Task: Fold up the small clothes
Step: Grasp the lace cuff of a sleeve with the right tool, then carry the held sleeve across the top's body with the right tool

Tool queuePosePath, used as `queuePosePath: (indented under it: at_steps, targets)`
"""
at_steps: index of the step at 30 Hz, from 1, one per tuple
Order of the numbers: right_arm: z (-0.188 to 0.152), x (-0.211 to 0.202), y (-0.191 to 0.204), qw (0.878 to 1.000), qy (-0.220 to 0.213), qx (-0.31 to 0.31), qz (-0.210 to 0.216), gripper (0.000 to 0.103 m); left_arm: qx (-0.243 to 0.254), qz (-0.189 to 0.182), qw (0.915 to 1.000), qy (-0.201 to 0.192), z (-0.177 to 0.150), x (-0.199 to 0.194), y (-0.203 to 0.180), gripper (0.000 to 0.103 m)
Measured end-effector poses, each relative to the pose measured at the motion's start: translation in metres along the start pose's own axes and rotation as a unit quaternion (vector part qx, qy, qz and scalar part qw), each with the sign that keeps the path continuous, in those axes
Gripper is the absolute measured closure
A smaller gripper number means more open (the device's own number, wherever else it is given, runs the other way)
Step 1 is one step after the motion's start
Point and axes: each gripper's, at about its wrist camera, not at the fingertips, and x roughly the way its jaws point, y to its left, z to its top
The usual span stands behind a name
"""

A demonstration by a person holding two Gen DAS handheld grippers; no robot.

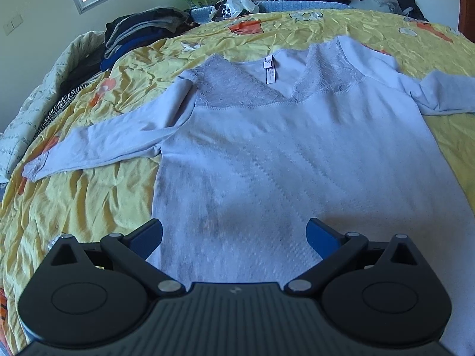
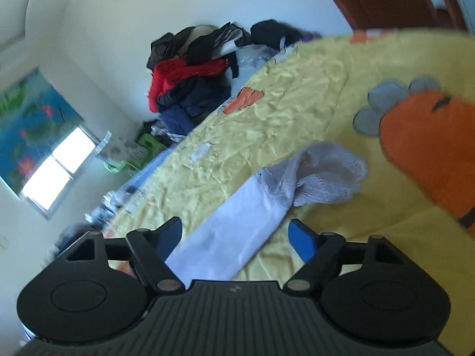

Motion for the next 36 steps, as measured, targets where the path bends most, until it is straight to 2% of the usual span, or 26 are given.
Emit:
queuePosePath:
  at_steps: [3, 5, 8, 9, 10, 11, 12, 15, 17, 19, 21, 22, 24, 26, 28, 29, 30, 32, 33, 34, 35, 36]
  targets:
    - [0.002, 0.014, -0.011, 0.999, -0.005, 0.036, 0.021, 0.03, 0.0, 0.004, 1.0, 0.0, 0.003, 0.001, 0.0, 0.0]
    - [0.004, 0.021, -0.011, 0.999, -0.012, 0.037, 0.016, 0.031, -0.001, 0.006, 1.0, 0.001, 0.004, 0.003, 0.001, 0.0]
    - [0.009, 0.03, -0.012, 0.999, -0.019, 0.042, 0.02, 0.041, -0.003, 0.007, 1.0, 0.003, 0.005, 0.005, 0.002, 0.0]
    - [0.011, 0.032, -0.012, 0.999, -0.021, 0.044, 0.019, 0.053, -0.003, 0.008, 1.0, 0.003, 0.005, 0.005, 0.003, 0.0]
    - [0.012, 0.034, -0.011, 0.999, -0.022, 0.045, 0.015, 0.074, -0.003, 0.009, 0.9999, 0.003, 0.006, 0.005, 0.003, 0.0]
    - [0.014, 0.036, -0.01, 0.999, -0.019, 0.045, 0.008, 0.085, -0.003, 0.01, 0.9999, 0.003, 0.006, 0.006, 0.004, 0.0]
    - [0.017, 0.038, -0.01, 0.999, -0.018, 0.045, -0.002, 0.092, -0.003, 0.011, 0.9999, 0.002, 0.006, 0.006, 0.005, 0.0]
    - [0.023, 0.041, -0.004, 0.999, -0.019, 0.03, -0.027, 0.093, -0.007, 0.017, 0.9998, 0.0, 0.007, 0.006, 0.01, 0.0]
    - [0.035, 0.041, 0.012, 0.999, -0.033, -0.006, -0.04, 0.093, -0.014, 0.024, 0.9996, -0.006, 0.008, 0.004, 0.017, 0.0]
    - [0.046, 0.024, 0.042, 0.993, -0.088, -0.079, -0.01, 0.093, -0.022, 0.031, 0.9992, -0.013, 0.008, 0.002, 0.024, 0.0]
    - [0.047, -0.001, 0.072, 0.973, -0.153, -0.168, 0.043, 0.095, -0.03, 0.035, 0.9989, -0.013, 0.009, 0.003, 0.03, 0.0]
    - [0.045, -0.01, 0.08, 0.965, -0.169, -0.191, 0.06, 0.096, -0.034, 0.034, 0.9988, -0.012, 0.009, 0.004, 0.032, 0.0]
    - [0.043, -0.007, 0.077, 0.971, -0.148, -0.183, 0.044, 0.096, -0.041, 0.032, 0.9986, -0.007, 0.008, 0.007, 0.036, 0.0]
    - [0.039, 0.017, 0.055, 0.985, -0.089, -0.146, -0.027, 0.095, -0.04, 0.03, 0.9987, -0.002, 0.008, 0.01, 0.038, 0.0]
    - [0.034, 0.041, 0.026, 0.99, -0.021, -0.09, -0.105, 0.093, -0.038, 0.03, 0.9988, -0.004, 0.007, 0.009, 0.041, 0.0]
    - [0.032, 0.049, 0.014, 0.991, 0.001, -0.063, -0.121, 0.093, -0.039, 0.03, 0.9988, -0.006, 0.007, 0.008, 0.042, 0.0]
    - [0.029, 0.053, 0.002, 0.991, 0.012, -0.038, -0.127, 0.086, -0.04, 0.031, 0.9987, -0.008, 0.007, 0.007, 0.044, 0.0]
    - [0.028, 0.052, -0.006, 0.992, 0.003, -0.019, -0.121, 0.084, -0.044, 0.032, 0.9985, -0.009, 0.007, 0.006, 0.049, 0.0]
    - [0.029, 0.052, -0.007, 0.993, 0.001, -0.01, -0.119, 0.076, -0.046, 0.033, 0.9984, -0.009, 0.007, 0.007, 0.051, 0.0]
    - [0.031, 0.053, -0.01, 0.994, -0.001, 0.006, -0.109, 0.062, -0.049, 0.034, 0.9982, -0.008, 0.007, 0.007, 0.053, 0.0]
    - [0.035, 0.053, -0.013, 0.995, -0.006, 0.028, -0.092, 0.054, -0.052, 0.035, 0.998, -0.007, 0.007, 0.008, 0.055, 0.0]
    - [0.036, 0.052, -0.015, 0.996, -0.015, 0.047, -0.08, 0.037, -0.054, 0.035, 0.9979, -0.006, 0.006, 0.009, 0.057, 0.0]
